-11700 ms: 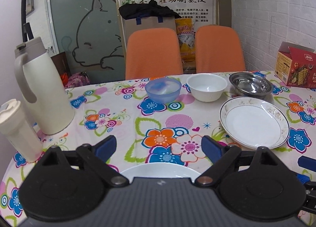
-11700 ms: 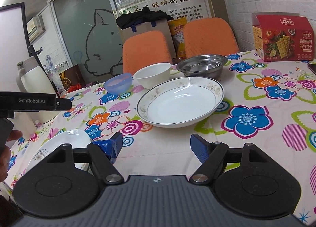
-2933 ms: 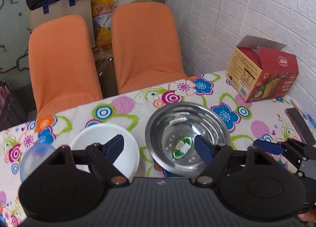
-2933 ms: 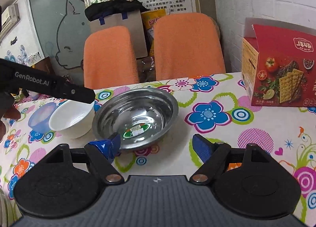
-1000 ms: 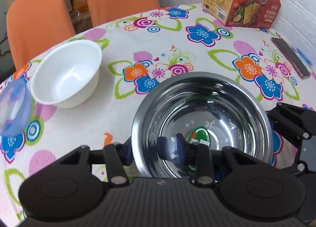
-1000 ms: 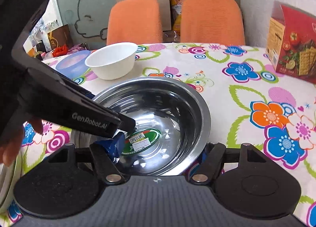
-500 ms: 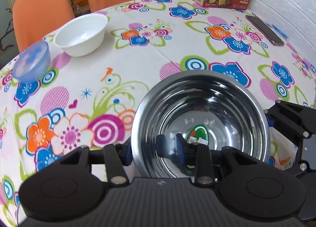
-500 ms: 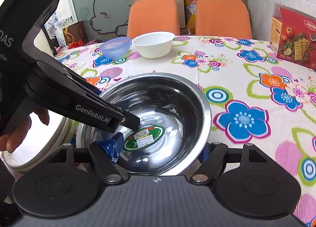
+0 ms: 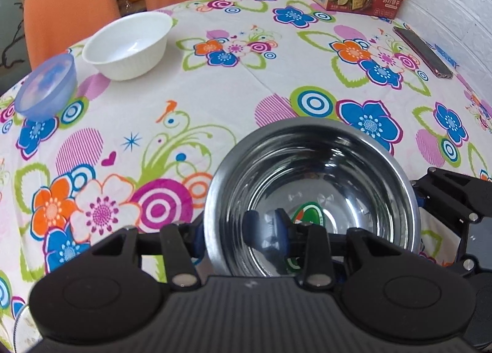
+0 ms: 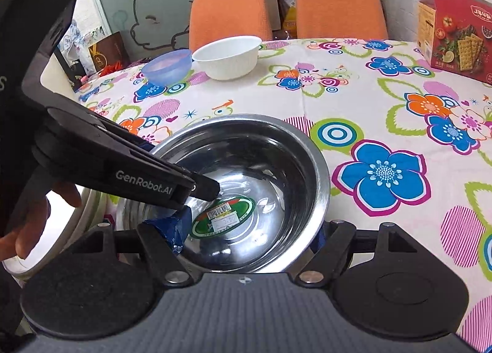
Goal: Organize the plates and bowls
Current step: 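Carry the steel bowl with the left gripper beside the plate stack, release, then reach and close the left gripper on the white bowl rim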
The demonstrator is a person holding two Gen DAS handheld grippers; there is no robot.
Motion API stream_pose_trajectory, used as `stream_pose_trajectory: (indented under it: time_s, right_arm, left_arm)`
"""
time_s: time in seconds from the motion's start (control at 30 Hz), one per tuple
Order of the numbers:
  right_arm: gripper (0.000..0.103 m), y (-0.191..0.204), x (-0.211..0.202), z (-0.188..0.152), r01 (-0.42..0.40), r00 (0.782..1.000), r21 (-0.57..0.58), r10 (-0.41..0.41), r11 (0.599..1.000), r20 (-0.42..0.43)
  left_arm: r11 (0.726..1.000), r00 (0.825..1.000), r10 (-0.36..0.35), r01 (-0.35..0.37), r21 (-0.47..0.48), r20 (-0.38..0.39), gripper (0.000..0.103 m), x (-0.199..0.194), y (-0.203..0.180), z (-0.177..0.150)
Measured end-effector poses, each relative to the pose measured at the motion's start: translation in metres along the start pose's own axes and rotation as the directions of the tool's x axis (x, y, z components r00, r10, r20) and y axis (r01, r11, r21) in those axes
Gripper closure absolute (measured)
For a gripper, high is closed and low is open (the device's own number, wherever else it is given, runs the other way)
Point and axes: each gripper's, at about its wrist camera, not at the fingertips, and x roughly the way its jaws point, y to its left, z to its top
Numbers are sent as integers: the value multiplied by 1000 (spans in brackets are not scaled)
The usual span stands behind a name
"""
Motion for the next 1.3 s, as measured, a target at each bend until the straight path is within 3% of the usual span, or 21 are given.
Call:
stream_pose_trajectory:
  time_s: [0.03,0.1,0.2,0.3,0.6,0.93,1.17,1.3]
  right_arm:
    - [42,-3,-4,-1,-6,1000,18,6,1000,2]
    - [42,-11,-17,-4,-3,1000,44,2,999,26]
    - [42,-23,-45,-10,73,993,57,-78,996,92]
    - [42,-37,-66,-10,75,986,119,-92,990,141]
    - [41,-34,-79,14,83,975,189,-118,979,186]
    - [40,2,-68,58,73,964,14,-74,997,255]
    - [40,6,-21,95,76,982,-60,-65,995,176]
    - [40,10,14,116,32,994,-168,-15,985,106]
  left_arm:
    - [1000,1000,6,-6,-4,12,29,-2,1,-1]
    - [1000,998,28,-28,0,62,29,-12,3,-5]
    - [997,989,72,-73,5,129,29,-33,5,-9]
    - [995,976,99,-101,-2,194,27,-55,7,-12]
    - [996,952,92,-93,-12,292,24,-95,5,-19]
    - [992,946,123,-115,-47,299,11,-88,34,-17]
    - [985,955,154,-127,-119,254,10,-63,85,-10]
    - [978,944,194,-164,-131,266,10,-59,118,8]
